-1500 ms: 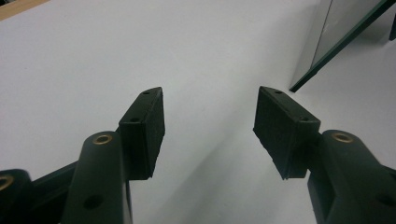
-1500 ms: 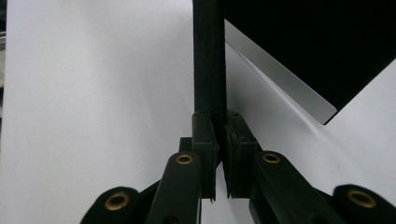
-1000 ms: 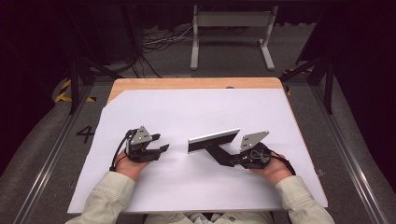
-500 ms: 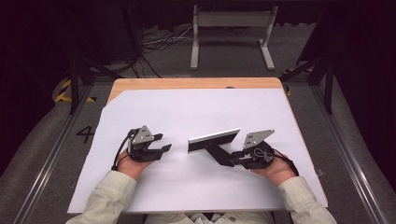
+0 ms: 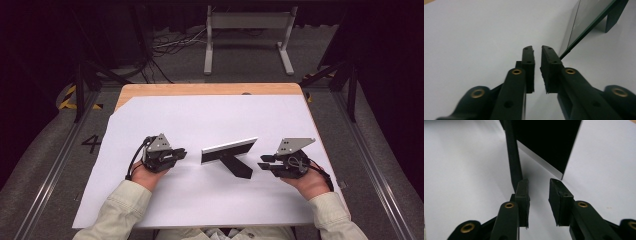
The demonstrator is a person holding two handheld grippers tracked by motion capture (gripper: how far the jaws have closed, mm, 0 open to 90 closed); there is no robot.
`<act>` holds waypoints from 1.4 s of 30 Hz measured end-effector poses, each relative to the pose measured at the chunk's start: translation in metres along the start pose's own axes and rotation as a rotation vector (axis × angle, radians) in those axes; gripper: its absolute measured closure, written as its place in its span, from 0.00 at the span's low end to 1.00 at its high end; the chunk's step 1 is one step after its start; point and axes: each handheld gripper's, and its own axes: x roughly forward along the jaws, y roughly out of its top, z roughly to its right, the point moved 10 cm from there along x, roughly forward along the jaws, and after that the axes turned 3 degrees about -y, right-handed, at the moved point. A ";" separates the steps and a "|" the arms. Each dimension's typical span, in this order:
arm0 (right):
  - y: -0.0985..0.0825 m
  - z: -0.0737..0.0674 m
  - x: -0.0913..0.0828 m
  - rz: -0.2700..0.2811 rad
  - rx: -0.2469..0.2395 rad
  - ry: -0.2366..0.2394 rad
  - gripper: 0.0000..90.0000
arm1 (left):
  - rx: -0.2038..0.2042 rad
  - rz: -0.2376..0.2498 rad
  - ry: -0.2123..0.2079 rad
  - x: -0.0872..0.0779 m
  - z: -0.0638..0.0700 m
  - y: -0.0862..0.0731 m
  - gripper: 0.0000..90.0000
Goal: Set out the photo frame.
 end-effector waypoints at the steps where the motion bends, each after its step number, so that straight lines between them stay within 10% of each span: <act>1: 0.000 0.000 0.000 0.000 0.000 0.000 0.78 | 0.000 0.003 -0.002 0.000 0.001 0.001 0.92; 15: -0.002 0.024 -0.016 0.051 0.090 -0.121 0.78 | -0.015 0.006 -0.046 0.008 0.011 0.008 1.00; 42: -0.003 0.026 -0.017 0.058 0.107 -0.115 0.75 | 0.065 -0.179 -0.102 0.042 0.031 0.000 1.00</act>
